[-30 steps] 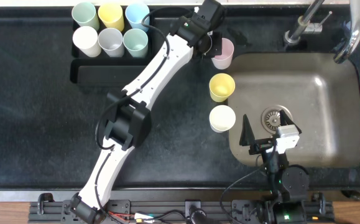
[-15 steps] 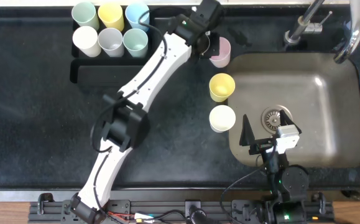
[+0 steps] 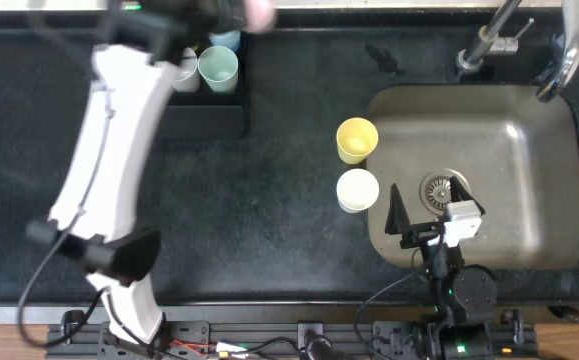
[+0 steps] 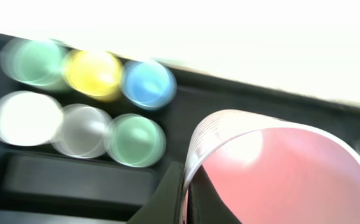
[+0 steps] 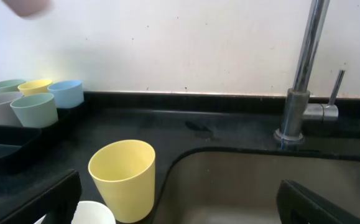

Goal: Store Cups

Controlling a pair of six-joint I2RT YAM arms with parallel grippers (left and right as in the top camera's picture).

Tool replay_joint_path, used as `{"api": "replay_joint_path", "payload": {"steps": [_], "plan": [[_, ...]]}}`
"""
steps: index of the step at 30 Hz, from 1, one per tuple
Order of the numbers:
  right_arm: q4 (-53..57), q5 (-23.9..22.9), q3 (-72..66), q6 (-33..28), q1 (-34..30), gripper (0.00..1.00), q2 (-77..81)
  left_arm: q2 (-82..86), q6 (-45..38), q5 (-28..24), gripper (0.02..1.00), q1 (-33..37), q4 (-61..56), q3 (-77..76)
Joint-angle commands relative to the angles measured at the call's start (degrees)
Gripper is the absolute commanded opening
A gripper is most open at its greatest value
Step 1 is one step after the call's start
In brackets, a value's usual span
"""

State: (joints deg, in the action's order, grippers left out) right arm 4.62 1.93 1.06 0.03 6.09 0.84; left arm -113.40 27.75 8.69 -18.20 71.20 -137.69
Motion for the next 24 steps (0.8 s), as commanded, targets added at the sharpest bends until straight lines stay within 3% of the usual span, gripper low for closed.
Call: {"api": "replay_joint_path", "payload": {"steps": [1,13,24], "plan": [[-0.26,-0.48,-0.79,0.42,-0.11,0.996,-0.63,5.49,-5.81,1.11,0.038,6.64,0.48,7.19],[-0.28,-0.48,-0.79,0.42,-0.11,0.996,-0.63,14.82,-13.27,-2.51,0.036,21.49,-4.24,30.75],[-0.26,-0.48,-0.79,0.42,-0.11,0.996,-0.63,14.29,-15.61,-4.63,0.036,26.73,-12.44,43.98]]}}
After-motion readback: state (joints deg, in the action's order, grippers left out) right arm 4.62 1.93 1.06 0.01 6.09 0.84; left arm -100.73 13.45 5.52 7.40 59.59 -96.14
